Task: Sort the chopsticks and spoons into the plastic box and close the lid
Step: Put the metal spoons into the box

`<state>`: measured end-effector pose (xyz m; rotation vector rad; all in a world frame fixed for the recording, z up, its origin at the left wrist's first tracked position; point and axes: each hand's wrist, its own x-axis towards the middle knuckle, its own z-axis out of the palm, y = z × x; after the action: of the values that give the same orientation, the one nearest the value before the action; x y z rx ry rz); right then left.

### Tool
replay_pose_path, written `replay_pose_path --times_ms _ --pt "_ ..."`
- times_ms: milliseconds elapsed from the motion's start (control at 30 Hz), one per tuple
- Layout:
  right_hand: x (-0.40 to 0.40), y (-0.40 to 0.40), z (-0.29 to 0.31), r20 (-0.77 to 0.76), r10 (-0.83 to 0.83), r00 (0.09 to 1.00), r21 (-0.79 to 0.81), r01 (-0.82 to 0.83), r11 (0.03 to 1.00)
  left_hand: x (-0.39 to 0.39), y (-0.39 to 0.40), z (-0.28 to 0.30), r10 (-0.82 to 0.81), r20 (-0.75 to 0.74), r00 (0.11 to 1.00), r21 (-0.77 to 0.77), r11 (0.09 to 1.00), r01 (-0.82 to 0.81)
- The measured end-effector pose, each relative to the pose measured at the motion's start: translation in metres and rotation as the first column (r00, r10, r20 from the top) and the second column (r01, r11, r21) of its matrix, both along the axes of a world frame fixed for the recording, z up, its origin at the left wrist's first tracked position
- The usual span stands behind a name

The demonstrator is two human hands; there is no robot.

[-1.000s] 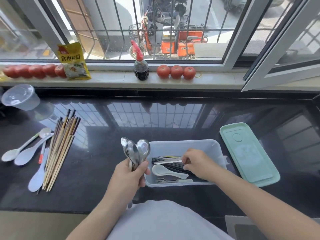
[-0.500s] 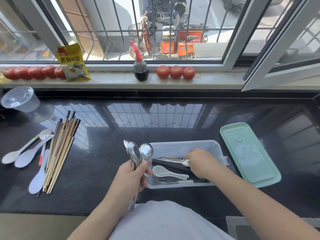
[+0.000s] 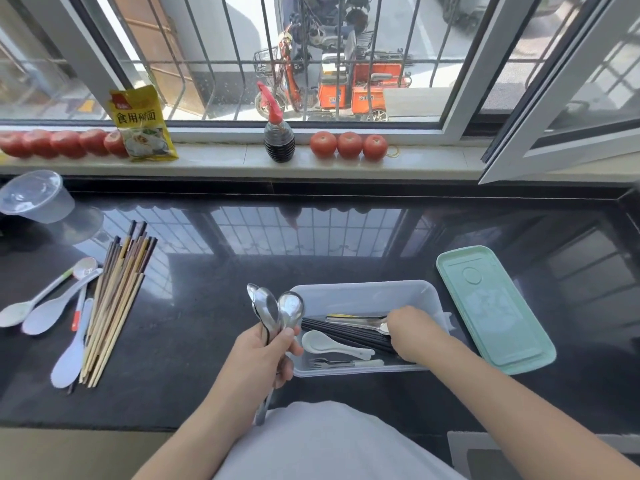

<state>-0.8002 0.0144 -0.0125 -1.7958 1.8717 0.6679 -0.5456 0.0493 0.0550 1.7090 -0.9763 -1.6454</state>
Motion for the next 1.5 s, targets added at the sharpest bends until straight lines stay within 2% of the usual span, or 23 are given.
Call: replay_pose_path --times_ms 133,200,300,400,600,767,867,967,1033,1067,1100,1133,1167,1200,1233,1267,1300,1367,1500 --pt "0.002 0.005 0.014 0.105 -0.159 0.982 -0.145 0.173 0.974 0.0 0.001 0.001 0.004 -0.044 0.999 0.005 1.0 -0.003" --pt "0.008 0.007 0.016 0.114 -0.181 0.977 -0.2 0.201 0.959 -0.002 0.002 0.002 -0.011 -0.057 0.998 0.005 1.0 0.011" --pt "0.014 -0.001 0.012 -0.036 -0.11 0.993 -0.129 0.104 0.986 -0.005 0.002 0.0 -0.027 -0.055 0.998 0.013 1.0 0.028" --pt "0.009 -0.013 -0.009 -0.08 -0.068 0.994 -0.031 0.066 0.997 -0.006 0.002 0.001 -0.034 -0.042 0.999 0.006 0.999 0.034" --pt "0.006 -0.016 -0.021 -0.072 -0.054 0.996 -0.016 0.053 0.998 0.005 0.003 -0.001 0.019 -0.022 1.0 -0.007 1.0 -0.019" --pt "0.002 -0.022 -0.021 -0.034 -0.146 0.989 0.027 0.147 0.989 0.001 0.004 -0.002 0.034 -0.041 0.999 0.013 0.999 -0.034" --pt "0.003 -0.024 -0.017 0.013 -0.183 0.983 -0.012 0.184 0.983 -0.002 0.004 0.001 0.019 -0.051 0.999 0.02 1.0 -0.018" --pt "0.008 -0.021 -0.003 -0.057 -0.217 0.974 0.071 0.221 0.973 0.001 0.002 0.003 0.02 -0.041 0.999 0.009 1.0 -0.02" --pt "0.007 -0.015 0.004 -0.045 -0.253 0.966 -0.005 0.253 0.967 0.003 0.002 0.003 0.015 -0.031 0.999 0.004 1.0 -0.015" --pt "0.005 -0.011 0.011 0.025 -0.271 0.962 -0.08 0.272 0.959 0.004 0.002 0.004 0.003 -0.029 1.0 0.002 1.0 -0.003" --pt "0.005 -0.006 0.018 0.16 -0.306 0.938 -0.124 0.327 0.937 0.004 0.002 0.005 -0.013 -0.033 0.999 0.0 1.0 0.013" --pt "0.009 -0.001 0.026 0.373 -0.363 0.854 -0.105 0.427 0.898 0.002 0.002 0.006 -0.034 -0.045 0.998 0.001 0.999 0.034" --pt "0.017 0.005 0.037 0.586 -0.429 0.687 0.013 0.521 0.853 0.0 0.002 0.008 -0.062 -0.062 0.996 0.001 0.998 0.062" --pt "0.028 0.01 0.049 0.739 -0.486 0.468 0.184 0.554 0.812 -0.002 0.002 0.009 -0.1 -0.076 0.992 -0.003 0.995 0.1" --pt "0.04 0.013 0.059 0.807 -0.514 0.291 0.317 0.521 0.792 -0.004 0.002 0.01 -0.142 -0.08 0.987 -0.009 0.99 0.141" --pt "0.049 0.015 0.063 0.832 -0.524 0.183 0.39 0.479 0.786 -0.005 0.002 0.01 -0.186 -0.072 0.98 -0.014 0.983 0.185" --pt "0.054 0.016 0.065 0.845 -0.522 0.115 0.422 0.457 0.783 -0.006 0.002 0.011 -0.229 -0.058 0.972 -0.017 0.973 0.228" --pt "0.059 0.017 0.068 0.855 -0.517 0.045 0.435 0.481 0.761 -0.007 0.003 0.012 -0.269 -0.04 0.962 -0.014 0.963 0.268" --pt "0.059 0.015 0.072 0.831 -0.556 0.037 0.466 0.502 0.729 -0.004 0.004 0.016 -0.204 -0.002 0.979 -0.009 0.979 0.204"
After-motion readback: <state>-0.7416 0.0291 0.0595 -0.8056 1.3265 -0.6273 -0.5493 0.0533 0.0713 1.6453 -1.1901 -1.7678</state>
